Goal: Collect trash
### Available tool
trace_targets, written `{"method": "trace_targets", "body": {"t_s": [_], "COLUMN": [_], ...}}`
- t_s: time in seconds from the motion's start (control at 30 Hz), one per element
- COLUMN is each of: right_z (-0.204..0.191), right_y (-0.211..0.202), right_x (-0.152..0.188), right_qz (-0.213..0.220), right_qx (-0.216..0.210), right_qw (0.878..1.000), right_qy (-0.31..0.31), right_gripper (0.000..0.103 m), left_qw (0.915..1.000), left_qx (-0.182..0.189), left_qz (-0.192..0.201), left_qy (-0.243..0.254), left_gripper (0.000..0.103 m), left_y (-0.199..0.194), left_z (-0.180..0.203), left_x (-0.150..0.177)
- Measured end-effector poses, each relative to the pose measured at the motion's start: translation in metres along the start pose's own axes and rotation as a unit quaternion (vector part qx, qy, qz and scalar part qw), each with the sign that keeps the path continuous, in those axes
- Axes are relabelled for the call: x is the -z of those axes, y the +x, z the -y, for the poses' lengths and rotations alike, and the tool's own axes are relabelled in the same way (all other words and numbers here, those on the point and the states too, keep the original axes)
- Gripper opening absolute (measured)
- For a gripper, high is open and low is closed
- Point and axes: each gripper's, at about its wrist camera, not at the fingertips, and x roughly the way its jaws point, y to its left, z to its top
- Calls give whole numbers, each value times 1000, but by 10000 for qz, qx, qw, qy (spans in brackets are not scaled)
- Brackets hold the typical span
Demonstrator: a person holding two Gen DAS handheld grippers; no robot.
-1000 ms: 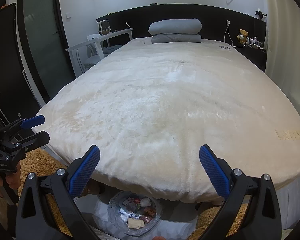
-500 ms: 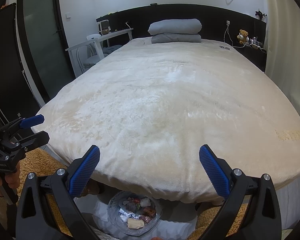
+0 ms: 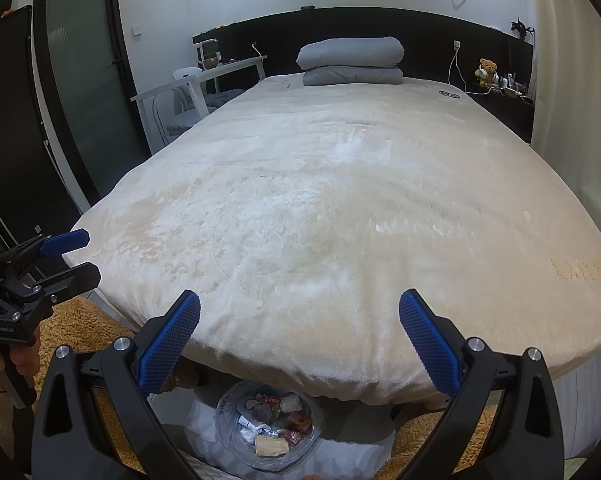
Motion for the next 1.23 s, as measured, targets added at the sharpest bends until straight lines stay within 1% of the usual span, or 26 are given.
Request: {"method": "trace_targets", "body": {"t_s": [0.47, 1.23], "right_z": [0, 2], "right_y": [0, 3], "right_x": [0, 1], "right_qz": [-1, -44], "right_qx": [6, 10], "right_qw": [10000, 10000], "right_qy": [11, 12], "right_gripper": [99, 99], "left_qw": [10000, 10000], "left_qx": [-14, -19], "left_qz": [-26, -74], "left_qy": [53, 2], "left_gripper": [97, 97], "left_y": [1, 5], "left_z": [1, -5], "left_x": [-1, 1]}}
